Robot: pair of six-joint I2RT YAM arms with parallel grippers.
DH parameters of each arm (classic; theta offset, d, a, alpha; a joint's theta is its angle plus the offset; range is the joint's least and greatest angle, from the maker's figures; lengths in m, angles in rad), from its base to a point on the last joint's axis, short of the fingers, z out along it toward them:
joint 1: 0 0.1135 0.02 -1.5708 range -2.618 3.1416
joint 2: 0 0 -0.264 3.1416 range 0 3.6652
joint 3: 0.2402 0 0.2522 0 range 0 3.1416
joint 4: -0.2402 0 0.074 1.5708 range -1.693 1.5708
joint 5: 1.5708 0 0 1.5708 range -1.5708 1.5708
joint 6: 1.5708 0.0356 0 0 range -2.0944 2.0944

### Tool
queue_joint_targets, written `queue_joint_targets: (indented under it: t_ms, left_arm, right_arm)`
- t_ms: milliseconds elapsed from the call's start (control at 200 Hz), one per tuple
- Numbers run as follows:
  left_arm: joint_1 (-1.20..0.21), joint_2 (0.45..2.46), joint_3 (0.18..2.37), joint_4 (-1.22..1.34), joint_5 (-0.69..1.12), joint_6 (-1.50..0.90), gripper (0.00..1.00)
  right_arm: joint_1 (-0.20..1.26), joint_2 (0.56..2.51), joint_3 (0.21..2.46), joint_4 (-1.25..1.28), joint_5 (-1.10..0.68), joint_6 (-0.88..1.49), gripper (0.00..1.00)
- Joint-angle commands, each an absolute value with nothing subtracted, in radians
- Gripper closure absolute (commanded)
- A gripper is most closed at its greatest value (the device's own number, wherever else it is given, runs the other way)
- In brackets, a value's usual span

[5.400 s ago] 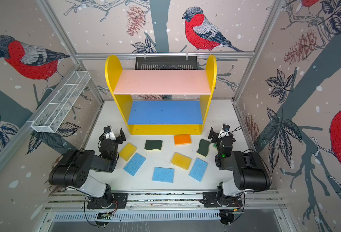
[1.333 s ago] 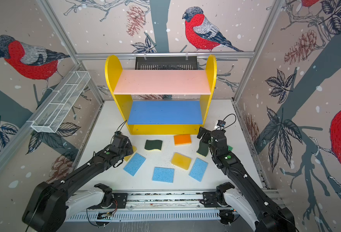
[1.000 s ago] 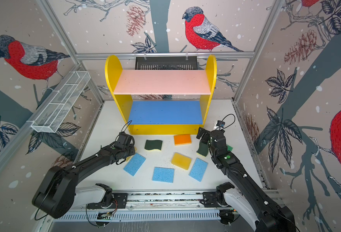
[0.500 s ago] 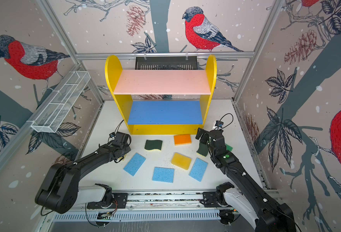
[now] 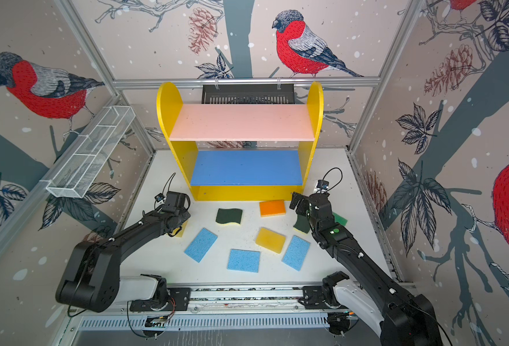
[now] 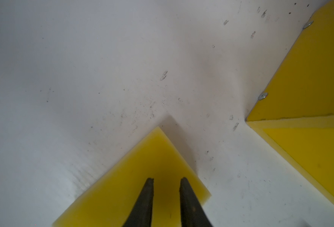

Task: Arrange cleaning sponges on a shelf
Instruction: Rotate the cleaning sponge at the middle-left of the table.

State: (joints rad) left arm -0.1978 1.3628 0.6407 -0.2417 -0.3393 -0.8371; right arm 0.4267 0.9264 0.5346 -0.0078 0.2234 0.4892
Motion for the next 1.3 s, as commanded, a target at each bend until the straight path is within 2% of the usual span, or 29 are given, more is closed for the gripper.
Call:
queue_joint_targets:
  t_ms: [0, 165, 330, 605, 760, 941, 1296]
  left_arm:
    - [-0.191, 1.390, 0.668, -0.205, -0.334, -0.833, 0.74]
    - [-0.190, 1.388, 0.736, -0.248, -0.312, -0.796, 0.73]
    - [-0.190, 1.325, 0.772, -0.345, -0.332, -0.776, 0.66]
    - [-0.178, 1.179, 0.662, -0.422, -0.386, -0.798, 0.44]
    - [-0.115, 1.139, 0.623, -0.441, -0.367, -0.791, 0.33]
    - [-0.020, 1.096, 0.570, -0.386, -0.278, -0.742, 0.31]
    - [-0.005, 1.074, 0.465, -0.203, -0.147, -0.677, 0.33]
  right_arm:
    - [0.431, 0.923, 0.535, 0.020, 0.215, 0.464, 0.00]
    - [0.434, 0.907, 0.536, 0.013, 0.210, 0.456, 0.00]
    - [0.439, 0.896, 0.531, 0.020, 0.208, 0.454, 0.00]
    - [0.455, 0.897, 0.523, 0.029, 0.179, 0.464, 0.00]
    - [0.469, 0.896, 0.522, 0.029, 0.175, 0.466, 0.00]
    - [0.484, 0.898, 0.520, 0.031, 0.176, 0.470, 0.00]
    - [0.494, 0.888, 0.507, 0.026, 0.187, 0.475, 0.01]
